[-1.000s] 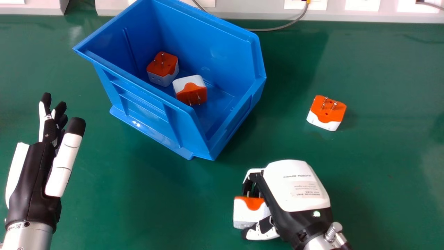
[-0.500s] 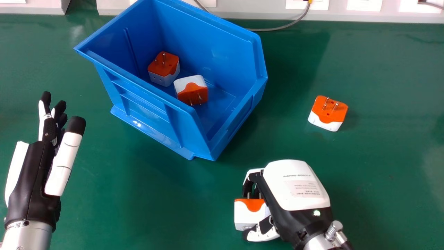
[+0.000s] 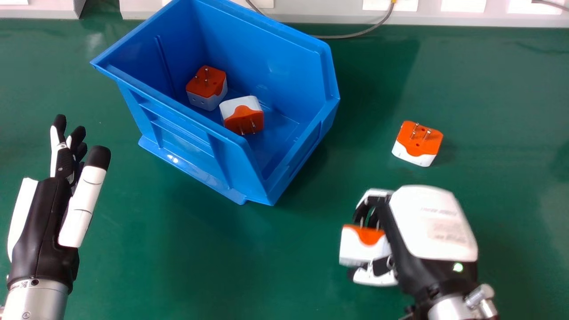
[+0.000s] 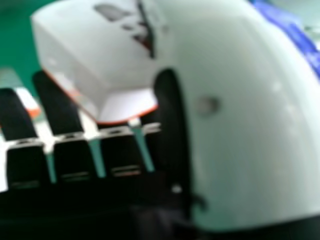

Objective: Pick all objects and put in blue box

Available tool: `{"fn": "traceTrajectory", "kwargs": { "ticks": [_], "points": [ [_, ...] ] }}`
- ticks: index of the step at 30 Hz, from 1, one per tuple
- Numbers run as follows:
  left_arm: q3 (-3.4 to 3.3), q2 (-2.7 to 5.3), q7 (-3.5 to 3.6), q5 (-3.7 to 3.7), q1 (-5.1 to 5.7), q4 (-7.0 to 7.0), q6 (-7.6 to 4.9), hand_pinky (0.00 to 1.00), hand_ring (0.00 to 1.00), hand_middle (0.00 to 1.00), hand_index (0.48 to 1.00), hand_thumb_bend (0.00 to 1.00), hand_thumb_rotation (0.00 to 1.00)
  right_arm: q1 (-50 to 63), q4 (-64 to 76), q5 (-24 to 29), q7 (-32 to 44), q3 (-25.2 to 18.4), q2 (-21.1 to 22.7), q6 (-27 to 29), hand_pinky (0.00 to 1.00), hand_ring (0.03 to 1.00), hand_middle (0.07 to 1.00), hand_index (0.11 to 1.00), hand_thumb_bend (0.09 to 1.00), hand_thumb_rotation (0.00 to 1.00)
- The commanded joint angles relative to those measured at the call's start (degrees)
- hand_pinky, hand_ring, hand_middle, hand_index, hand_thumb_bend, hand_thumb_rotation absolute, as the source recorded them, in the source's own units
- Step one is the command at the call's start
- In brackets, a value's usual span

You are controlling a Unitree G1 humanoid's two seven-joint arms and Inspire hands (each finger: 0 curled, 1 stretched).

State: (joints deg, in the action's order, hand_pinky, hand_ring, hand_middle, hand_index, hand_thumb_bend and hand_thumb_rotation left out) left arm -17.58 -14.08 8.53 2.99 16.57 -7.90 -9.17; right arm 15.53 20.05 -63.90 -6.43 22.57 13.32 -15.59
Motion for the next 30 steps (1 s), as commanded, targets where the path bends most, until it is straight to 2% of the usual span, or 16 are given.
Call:
{"fn": "traceTrajectory", "kwargs": {
  "ticks": [1, 2, 3, 7, 17, 26, 30],
  "points": [
    [-0.1, -0.44, -0.24, -0.02, -0.5, -0.53, -0.29, 1.0, 1.0, 1.0, 1.0, 0.82, 0.95, -2.74, 2.69, 0.56, -1.55, -1.67, -0.9, 0.74, 0.21, 0.271, 0.331, 0.475, 0.487, 0.14],
    [-0.02, -0.39, -0.31, -0.12, -0.51, -0.56, -0.26, 1.0, 1.0, 1.0, 1.0, 0.82, 0.95, -3.72, 2.91, 0.72, -1.48, -2.05, -1.15, 0.81, 0.13, 0.179, 0.236, 0.472, 0.489, 0.14],
    [0.08, -0.34, -0.37, -0.2, -0.51, -0.65, -0.19, 1.0, 1.0, 1.0, 1.0, 0.82, 0.95, -5.04, 3.13, 0.68, -1.33, -2.43, -1.43, 0.83, 0.09, 0.145, 0.199, 0.471, 0.49, 0.14],
    [0.36, -0.21, -0.6, -0.38, -0.77, -0.48, 0.1, 1.0, 1.0, 1.0, 1.0, 0.81, 0.95, -11.34, 3.43, 1.76, -0.39, -3.53, -2.26, 1.97, 0.04, 0.087, 0.138, 0.47, 0.492, 0.14],
    [0.56, 0.04, -0.45, -0.06, -0.87, -0.48, -0.04, 1.0, 1.0, 1.0, 1.0, 0.82, 0.95, -27.65, -2.88, 5.54, 3.44, -4.02, -2.17, 5.13, 0.04, 0.086, 0.145, 0.469, 0.492, 0.14],
    [0.54, 0.32, -0.38, 0.35, -0.8, 0.35, -0.85, 1.0, 1.0, 1.0, 1.0, 0.82, 0.94, -43.12, -17.17, 7.03, 3.03, -2.21, -4.14, 6.54, 0.04, 0.09, 0.153, 0.469, 0.491, 0.14],
    [0.65, 0.54, -0.45, 0.37, -0.32, -0.62, -0.52, 1.0, 1.0, 1.0, 1.0, 0.82, 0.94, -48.5, -25.14, 7.62, 0.7, -0.81, -5.03, 7.61, 0.04, 0.1, 0.178, 0.475, 0.491, 0.14]
  ]
}}
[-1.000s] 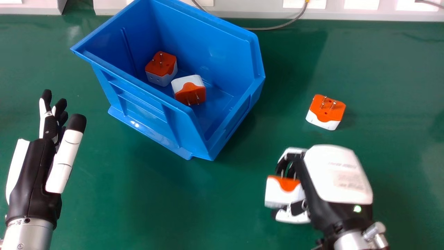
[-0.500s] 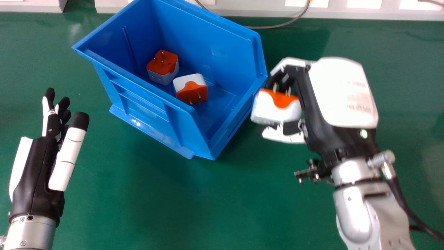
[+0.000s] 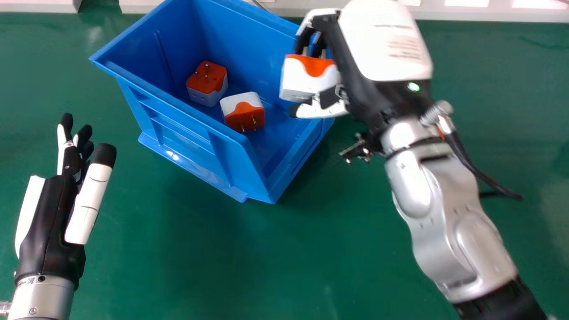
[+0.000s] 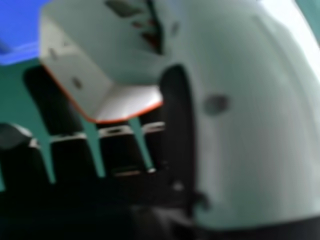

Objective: Pick all objects and put in blue box

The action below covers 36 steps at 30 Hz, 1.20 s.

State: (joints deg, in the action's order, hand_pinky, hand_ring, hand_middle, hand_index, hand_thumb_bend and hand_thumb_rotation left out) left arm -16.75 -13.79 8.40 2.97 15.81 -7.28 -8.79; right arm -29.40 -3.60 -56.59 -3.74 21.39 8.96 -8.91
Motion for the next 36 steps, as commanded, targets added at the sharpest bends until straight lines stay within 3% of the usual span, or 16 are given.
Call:
{"fn": "traceTrajectory", "kwargs": {
  "ticks": [1, 6, 14, 21, 29, 36],
  "points": [
    [-0.16, 0.27, -0.32, 0.39, 0.59, -1.48, -0.77, 1.0, 1.0, 1.0, 1.0, 0.82, 0.93, -4.9, -3.61, 0.58, -2.47, 0.68, -1.04, 1.19, 0.05, 0.102, 0.182, 0.477, 0.49, 0.14],
    [-0.12, 0.26, -0.24, 0.4, 1.3, -2.22, -0.55, 1.0, 1.0, 1.0, 1.0, 0.82, 0.93, -10.48, -12.59, 1.01, -3.89, 2.53, -2.86, 1.38, 0.05, 0.099, 0.18, 0.475, 0.492, 0.14],
    [-0.13, 0.44, -0.13, 0.74, 2.07, -3.3, -0.09, 1.0, 1.0, 1.0, 1.0, 0.83, 0.93, -17.11, -24.27, 1.05, -5.12, 5.54, -5.97, 0.02, 0.1, 0.17, 0.282, 0.476, 0.491, 0.14],
    [-0.15, 0.76, -0.26, 0.83, 2.96, -4.42, 0.23, 1.0, 1.0, 1.0, 1.0, 0.84, 0.93, -22.81, -33.41, 3.23, -6.4, 7.01, -8.91, 0.12, 0.05, 0.109, 0.194, 0.482, 0.496, 0.14],
    [0.03, 1.23, -0.22, 0.55, 4.07, -5.91, 0.68, 1.0, 1.0, 1.0, 1.0, 0.84, 0.93, -27.53, -42.4, 4.4, -8.32, 9.4, -10.68, 0.88, 0.08, 0.119, 0.195, 0.481, 0.504, 0.12],
    [0.1, 1.41, -0.13, 0.59, 4.47, -6.53, 0.83, 1.0, 1.0, 1.0, 1.0, 0.84, 0.93, -28.48, -44.68, 7.71, -9.45, 8.58, -11.67, 2.02, 0.08, 0.117, 0.186, 0.479, 0.506, 0.11]
  ]
}}
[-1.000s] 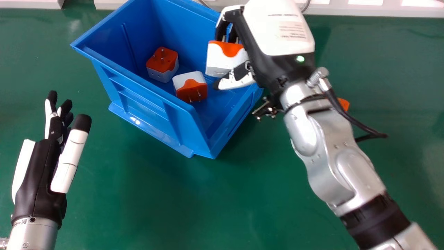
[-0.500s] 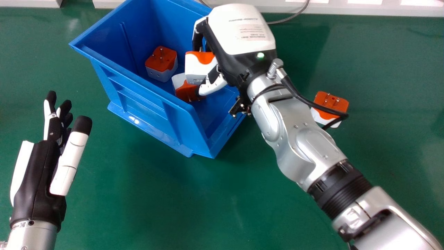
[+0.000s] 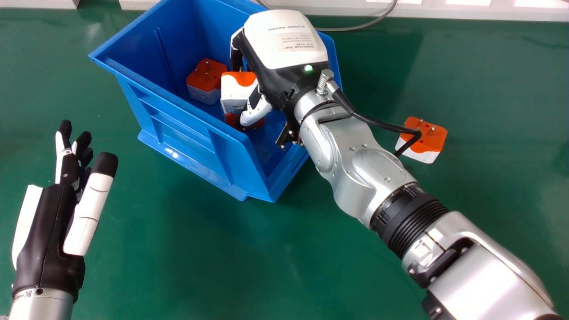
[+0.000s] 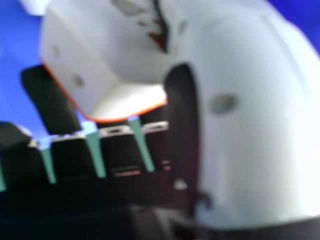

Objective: Pick all objects and put in blue box

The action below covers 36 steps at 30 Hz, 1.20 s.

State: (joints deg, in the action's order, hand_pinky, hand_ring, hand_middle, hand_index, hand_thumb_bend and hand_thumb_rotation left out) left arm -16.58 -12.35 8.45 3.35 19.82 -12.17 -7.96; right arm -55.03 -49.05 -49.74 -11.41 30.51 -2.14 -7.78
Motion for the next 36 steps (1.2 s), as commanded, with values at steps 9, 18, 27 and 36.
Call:
{"fn": "traceTrajectory", "kwargs": {
  "ticks": [9, 18, 27, 36],
  "points": [
    [0.07, -0.04, -0.12, 0.17, 0.26, -1.73, 0.33, 1.0, 1.0, 1.0, 1.0, 0.84, 0.93, -1.91, 2.16, 0.1, -0.7, 2.12, 0.74, -0.2, 0.6, 0.716, 0.793, 0.786, 0.559, 0.63],
    [0.17, -0.25, -0.05, 0.23, -0.42, -1.19, 0.48, 1.0, 1.0, 1.0, 1.0, 0.85, 0.93, -0.2, 6.64, -0.18, 1.06, 3.05, 2.47, -3.07, 0.83, 0.925, 0.976, 0.922, 0.548, 0.85],
    [0.25, -0.51, 0.02, 0.02, -1.08, -0.6, 0.55, 1.0, 1.0, 1.0, 1.0, 0.84, 0.93, 1.44, 9.13, -0.01, -0.11, 3.03, 3.23, -4.52, 0.86, 0.942, 0.985, 0.932, 0.519, 0.87],
    [0.08, -0.71, -0.03, -0.19, -1.53, 0.13, 0.33, 1.0, 1.0, 1.0, 1.0, 0.84, 0.93, 4.28, 13.36, -0.3, 0.0, 2.68, 4.18, -6.31, 0.86, 0.937, 0.98, 0.932, 0.507, 0.86]
  ]
}}
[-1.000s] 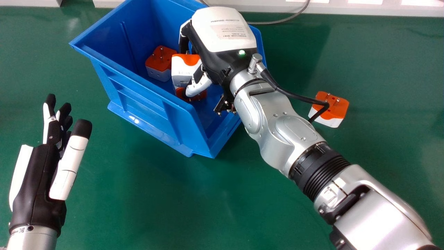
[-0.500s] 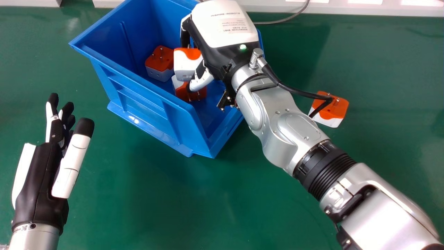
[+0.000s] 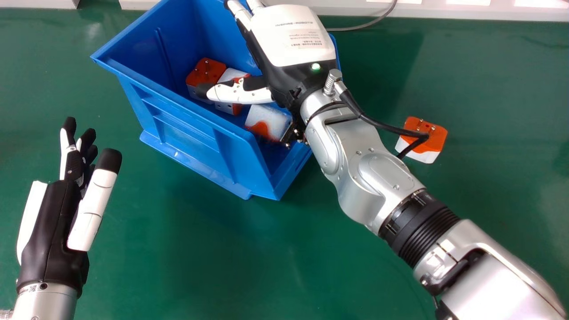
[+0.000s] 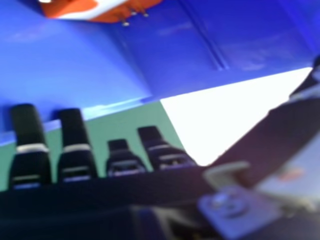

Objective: Pick all objects and put in blue box

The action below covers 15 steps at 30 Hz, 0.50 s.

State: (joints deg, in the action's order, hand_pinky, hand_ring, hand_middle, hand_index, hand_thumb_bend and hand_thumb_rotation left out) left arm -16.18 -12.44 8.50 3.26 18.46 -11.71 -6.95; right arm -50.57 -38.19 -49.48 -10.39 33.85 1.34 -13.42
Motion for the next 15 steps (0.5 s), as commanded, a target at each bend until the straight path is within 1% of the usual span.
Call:
{"fn": "traceTrajectory", "kwargs": {
  "ticks": [1, 6, 8, 11, 15],
  "points": [
    [-0.37, -0.67, -0.05, -0.07, -0.22, -0.21, -0.73, 1.0, 1.0, 1.0, 1.0, 0.84, 0.93, 0.57, 3.79, -0.72, -0.82, -0.71, 1.01, -1.09, 0.86, 0.934, 0.98, 0.931, 0.506, 0.86],
    [-0.58, -0.73, -0.02, 0.05, -0.07, -0.36, -0.86, 1.0, 1.0, 1.0, 1.0, 0.84, 0.93, 6.85, 13.68, -1.67, 0.69, -1.25, 3.44, -3.96, 0.85, 0.929, 0.977, 0.921, 0.493, 0.85],
    [-0.73, -0.87, 0.02, 0.1, -0.14, -0.15, -0.96, 1.0, 1.0, 1.0, 1.0, 0.84, 0.93, 10.73, 19.13, -2.51, 0.8, -1.48, 4.73, -5.25, 0.85, 0.928, 0.975, 0.918, 0.486, 0.85],
    [-0.97, -1.03, 0.12, 0.14, -0.15, -0.07, -1.05, 1.0, 1.0, 1.0, 1.0, 0.84, 0.93, 16.04, 26.31, -4.13, 0.61, -1.78, 6.07, -7.32, 0.85, 0.921, 0.965, 0.908, 0.45, 0.81],
    [-1.38, -1.38, 0.37, 0.26, -0.49, 0.97, -1.58, 1.0, 1.0, 1.0, 1.0, 0.84, 0.93, 24.97, 37.47, -6.57, 0.02, -2.61, 6.51, -10.5, 0.85, 0.912, 0.949, 0.898, 0.425, 0.78]
  ]
}}
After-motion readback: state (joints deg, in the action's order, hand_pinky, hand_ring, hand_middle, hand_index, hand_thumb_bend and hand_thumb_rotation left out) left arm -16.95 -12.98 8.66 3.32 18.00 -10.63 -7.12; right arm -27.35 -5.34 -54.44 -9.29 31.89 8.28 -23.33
